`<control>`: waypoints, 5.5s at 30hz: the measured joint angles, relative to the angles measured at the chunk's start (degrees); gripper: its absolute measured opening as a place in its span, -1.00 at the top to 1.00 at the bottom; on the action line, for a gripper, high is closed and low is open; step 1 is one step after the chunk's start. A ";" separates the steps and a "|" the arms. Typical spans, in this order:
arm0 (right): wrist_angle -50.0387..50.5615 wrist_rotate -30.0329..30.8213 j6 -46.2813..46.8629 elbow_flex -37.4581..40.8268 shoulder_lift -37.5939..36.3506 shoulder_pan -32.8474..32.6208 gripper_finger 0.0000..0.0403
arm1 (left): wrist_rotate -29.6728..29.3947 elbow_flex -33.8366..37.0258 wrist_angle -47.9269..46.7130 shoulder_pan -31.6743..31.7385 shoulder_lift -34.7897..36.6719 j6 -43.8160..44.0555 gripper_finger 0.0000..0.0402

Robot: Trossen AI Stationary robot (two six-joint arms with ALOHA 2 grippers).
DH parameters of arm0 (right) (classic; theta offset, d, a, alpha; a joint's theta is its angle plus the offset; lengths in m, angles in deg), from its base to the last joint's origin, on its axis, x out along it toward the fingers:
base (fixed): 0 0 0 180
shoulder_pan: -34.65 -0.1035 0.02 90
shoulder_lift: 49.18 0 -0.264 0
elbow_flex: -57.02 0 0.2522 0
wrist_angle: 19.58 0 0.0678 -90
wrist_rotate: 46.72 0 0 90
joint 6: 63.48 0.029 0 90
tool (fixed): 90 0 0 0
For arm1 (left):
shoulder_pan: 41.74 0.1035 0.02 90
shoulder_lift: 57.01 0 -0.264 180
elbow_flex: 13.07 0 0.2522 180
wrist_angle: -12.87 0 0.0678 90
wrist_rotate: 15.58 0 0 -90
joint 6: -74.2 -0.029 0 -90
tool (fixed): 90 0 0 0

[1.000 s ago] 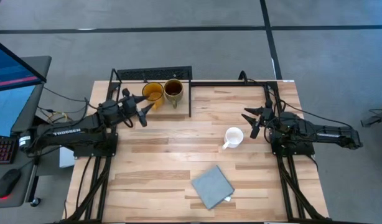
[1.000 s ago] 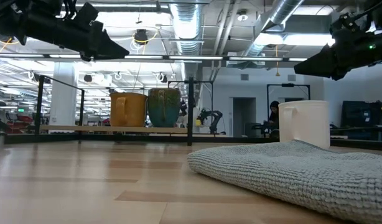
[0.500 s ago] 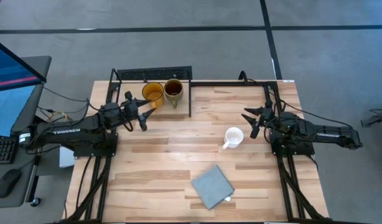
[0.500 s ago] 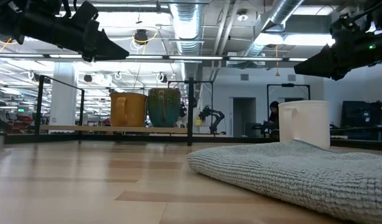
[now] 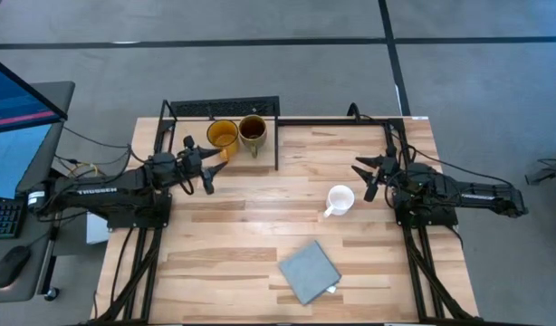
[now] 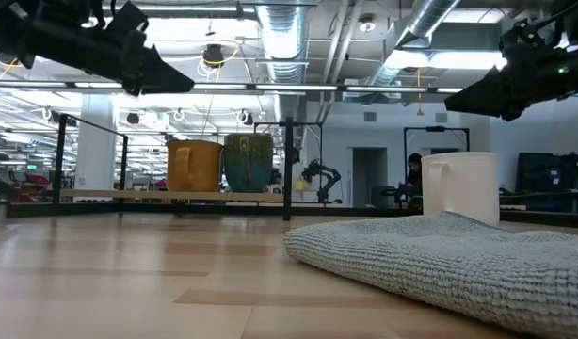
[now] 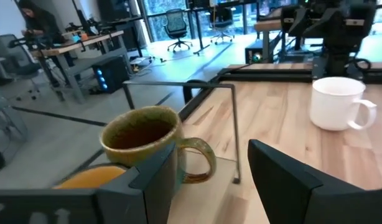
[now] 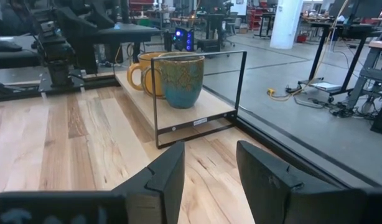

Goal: Stack small to large cups/mugs on shelf
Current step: Put the white mug on the shelf

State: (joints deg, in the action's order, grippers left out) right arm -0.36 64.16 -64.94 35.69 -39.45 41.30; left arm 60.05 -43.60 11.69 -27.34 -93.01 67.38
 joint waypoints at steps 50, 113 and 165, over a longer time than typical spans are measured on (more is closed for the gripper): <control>37.17 -11.86 28.92 -30.96 45.41 -2.03 0.16 | 0.05 8.65 7.26 -13.44 -0.03 -0.56 0.05; 43.29 -21.02 -2.68 -87.97 101.82 -8.20 0.93 | -1.39 8.61 4.40 -13.36 -0.01 0.72 0.05; 52.14 -28.41 -4.50 -119.29 128.37 -9.17 0.93 | -0.85 8.59 -0.14 -13.34 -0.01 4.26 0.05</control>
State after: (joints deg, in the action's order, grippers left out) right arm 51.79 35.75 -69.44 -83.61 88.92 32.13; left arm 59.20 -35.01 11.56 -40.68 -93.02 71.64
